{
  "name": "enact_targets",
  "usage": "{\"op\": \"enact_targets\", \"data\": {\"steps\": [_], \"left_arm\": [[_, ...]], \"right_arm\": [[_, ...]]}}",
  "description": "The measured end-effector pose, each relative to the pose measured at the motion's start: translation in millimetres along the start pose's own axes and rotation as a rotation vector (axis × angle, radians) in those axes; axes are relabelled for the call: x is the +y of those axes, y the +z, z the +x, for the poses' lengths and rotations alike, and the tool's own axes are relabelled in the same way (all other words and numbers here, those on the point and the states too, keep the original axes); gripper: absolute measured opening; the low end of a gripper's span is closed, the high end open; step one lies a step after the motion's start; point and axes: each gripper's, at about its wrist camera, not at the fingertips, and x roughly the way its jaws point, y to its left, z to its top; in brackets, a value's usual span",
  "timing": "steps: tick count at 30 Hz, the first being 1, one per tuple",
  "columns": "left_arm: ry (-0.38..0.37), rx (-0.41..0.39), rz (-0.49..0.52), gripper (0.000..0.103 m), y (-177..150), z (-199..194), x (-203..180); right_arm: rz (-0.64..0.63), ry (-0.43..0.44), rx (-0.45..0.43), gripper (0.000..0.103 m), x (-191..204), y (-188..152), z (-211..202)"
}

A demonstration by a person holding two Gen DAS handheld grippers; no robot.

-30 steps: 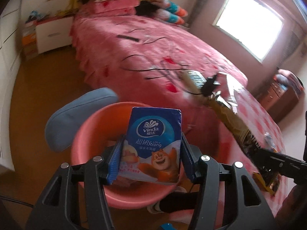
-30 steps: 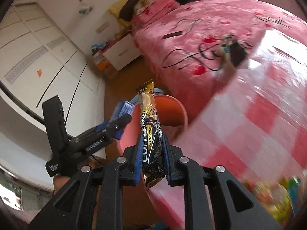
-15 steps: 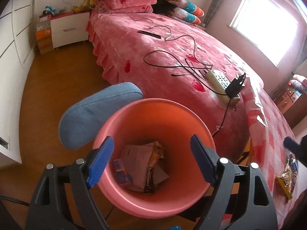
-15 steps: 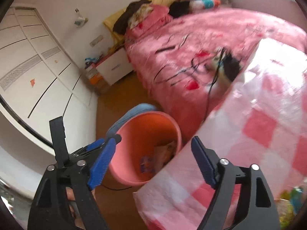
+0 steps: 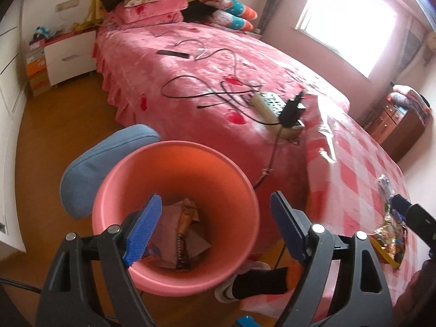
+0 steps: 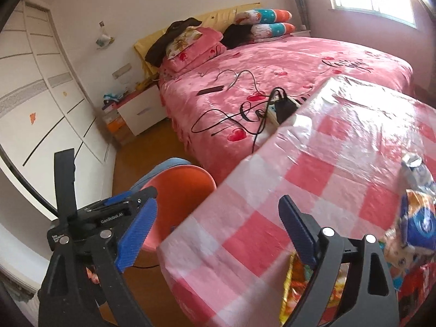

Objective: Collect trash
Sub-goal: 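Return both tools to the table above the remaining trash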

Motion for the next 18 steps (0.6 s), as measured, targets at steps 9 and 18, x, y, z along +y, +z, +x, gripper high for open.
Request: {"op": "enact_targets", "data": {"steps": [9, 18], "left_arm": [[-0.030, 0.001, 0.066, 0.083, -6, -15, -41], [-0.056, 0.006, 0.144, 0.083, -14, -24, -85]], "right_arm": [[0.063, -0.003, -0.034, 0.092, -32, -17, -25], [0.071, -0.020, -0.086, 0.092, -50, -27, -51]]}}
